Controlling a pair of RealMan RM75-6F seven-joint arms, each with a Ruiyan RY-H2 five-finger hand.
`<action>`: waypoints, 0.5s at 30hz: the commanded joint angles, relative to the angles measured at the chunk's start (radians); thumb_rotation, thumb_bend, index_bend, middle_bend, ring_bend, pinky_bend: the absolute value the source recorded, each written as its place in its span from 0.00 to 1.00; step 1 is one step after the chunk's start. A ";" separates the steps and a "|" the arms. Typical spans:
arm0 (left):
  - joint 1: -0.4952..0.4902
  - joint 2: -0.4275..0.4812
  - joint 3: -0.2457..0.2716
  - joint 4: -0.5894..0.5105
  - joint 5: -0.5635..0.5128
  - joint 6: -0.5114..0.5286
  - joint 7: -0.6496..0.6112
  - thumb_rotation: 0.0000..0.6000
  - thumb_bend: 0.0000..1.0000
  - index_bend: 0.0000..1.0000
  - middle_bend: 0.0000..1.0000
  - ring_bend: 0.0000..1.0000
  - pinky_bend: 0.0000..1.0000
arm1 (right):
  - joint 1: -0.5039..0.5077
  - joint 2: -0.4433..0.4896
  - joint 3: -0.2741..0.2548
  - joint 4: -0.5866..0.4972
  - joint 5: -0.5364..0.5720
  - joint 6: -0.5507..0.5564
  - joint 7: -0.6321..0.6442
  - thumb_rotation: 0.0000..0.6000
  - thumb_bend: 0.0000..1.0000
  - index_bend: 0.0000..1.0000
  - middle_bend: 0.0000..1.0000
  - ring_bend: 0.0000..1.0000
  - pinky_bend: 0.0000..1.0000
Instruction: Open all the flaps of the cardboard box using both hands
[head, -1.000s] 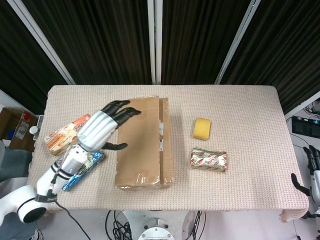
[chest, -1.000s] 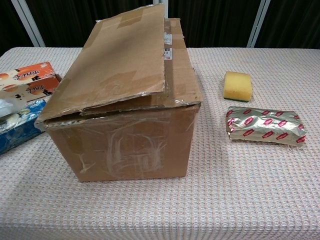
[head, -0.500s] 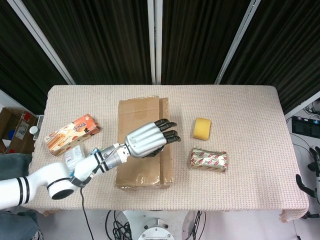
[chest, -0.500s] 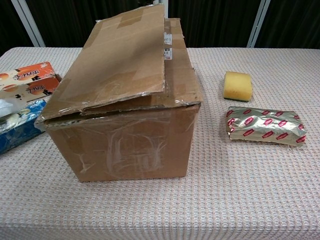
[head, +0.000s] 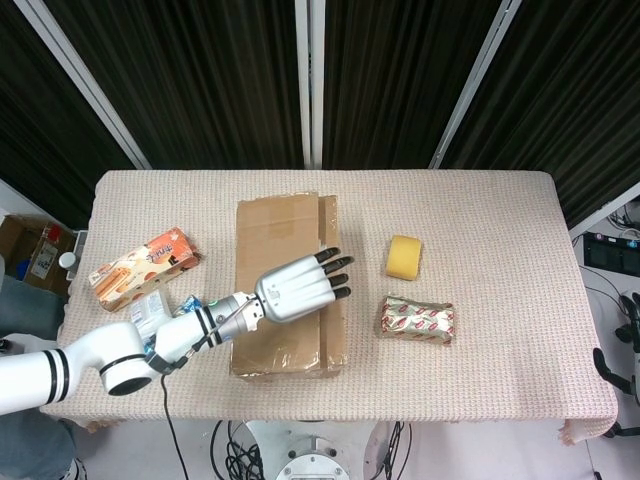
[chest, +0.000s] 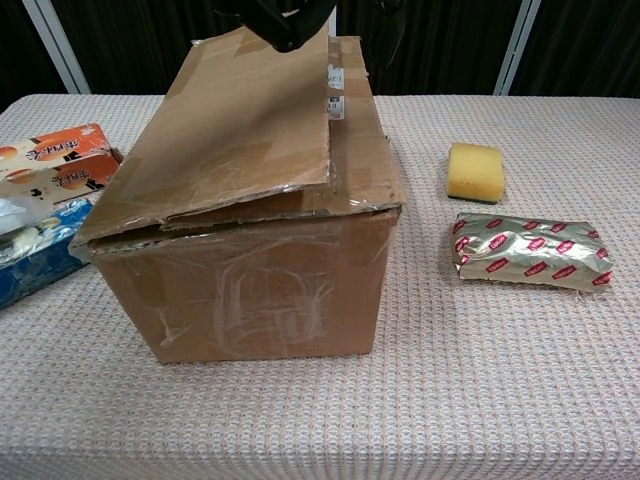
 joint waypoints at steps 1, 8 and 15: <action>-0.005 0.009 0.021 -0.012 -0.006 -0.006 0.036 1.00 0.98 0.35 0.32 0.10 0.18 | 0.000 0.000 0.001 -0.001 0.000 0.001 0.000 1.00 0.28 0.00 0.00 0.00 0.00; -0.015 0.020 0.048 -0.022 -0.016 -0.017 0.089 1.00 0.99 0.35 0.33 0.10 0.18 | -0.001 -0.003 0.003 -0.002 0.002 0.002 -0.003 1.00 0.28 0.00 0.00 0.00 0.00; -0.019 0.052 0.055 -0.046 -0.079 -0.033 0.123 1.00 0.99 0.37 0.36 0.10 0.18 | 0.001 0.000 0.000 -0.002 -0.003 -0.006 0.007 1.00 0.28 0.00 0.00 0.00 0.00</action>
